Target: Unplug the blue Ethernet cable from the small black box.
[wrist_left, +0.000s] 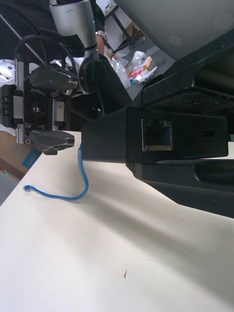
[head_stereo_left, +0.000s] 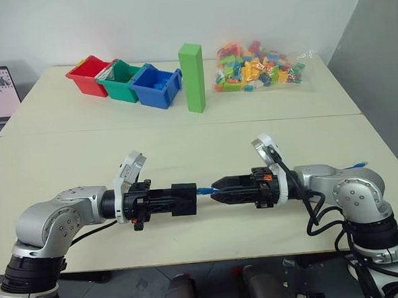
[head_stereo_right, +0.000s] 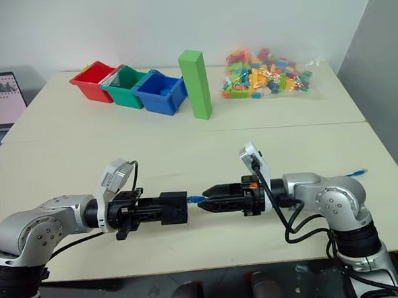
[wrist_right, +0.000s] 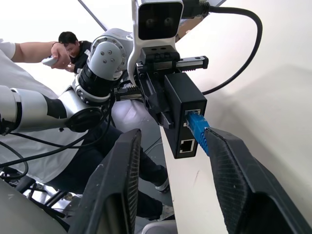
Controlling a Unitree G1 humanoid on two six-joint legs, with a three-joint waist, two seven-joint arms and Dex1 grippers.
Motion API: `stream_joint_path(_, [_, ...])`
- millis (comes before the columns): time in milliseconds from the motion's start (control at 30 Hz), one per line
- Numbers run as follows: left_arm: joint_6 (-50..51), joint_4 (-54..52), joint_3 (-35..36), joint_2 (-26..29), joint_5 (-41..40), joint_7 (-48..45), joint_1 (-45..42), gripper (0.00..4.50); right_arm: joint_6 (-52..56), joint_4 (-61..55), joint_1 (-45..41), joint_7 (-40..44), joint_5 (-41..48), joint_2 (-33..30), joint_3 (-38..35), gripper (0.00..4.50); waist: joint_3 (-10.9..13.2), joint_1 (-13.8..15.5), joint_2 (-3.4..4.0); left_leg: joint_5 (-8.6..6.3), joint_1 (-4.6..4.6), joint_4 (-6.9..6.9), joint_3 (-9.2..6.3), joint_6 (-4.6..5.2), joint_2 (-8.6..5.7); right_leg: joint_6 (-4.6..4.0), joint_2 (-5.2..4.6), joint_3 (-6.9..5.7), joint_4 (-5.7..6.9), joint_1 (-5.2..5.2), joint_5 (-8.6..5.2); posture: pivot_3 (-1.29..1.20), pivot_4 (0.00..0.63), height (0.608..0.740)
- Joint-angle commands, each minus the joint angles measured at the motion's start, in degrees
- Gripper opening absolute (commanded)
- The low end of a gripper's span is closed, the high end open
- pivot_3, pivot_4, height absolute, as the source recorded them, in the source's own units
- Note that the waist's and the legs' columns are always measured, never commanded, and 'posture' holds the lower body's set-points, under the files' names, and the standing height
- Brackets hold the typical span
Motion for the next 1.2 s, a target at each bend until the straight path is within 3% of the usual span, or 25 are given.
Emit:
stream_joint_path(33, [0.02,-1.39,1.23,0.29,-1.08,-0.43,0.15,0.8,-3.05,-1.44,0.81,-1.59,-1.34,1.94,0.32,2.04,0.0,-0.01,0.0,0.0,0.0,0.0,0.0,0.0,0.0,0.0,0.0,0.0,0.0,0.0,0.0,0.0,0.15,0.74])
stream_joint_path(1200, [-0.43,-1.61,0.91,-0.8,-0.65,0.1,-0.22,0.8,-4.11,1.08,0.37,-2.52,-4.26,5.77,3.58,2.04,0.01,-0.06,0.01,0.0,0.0,0.0,0.0,0.0,0.0,0.0,0.0,0.01,0.0,-0.01,0.0,0.0,0.15,0.74])
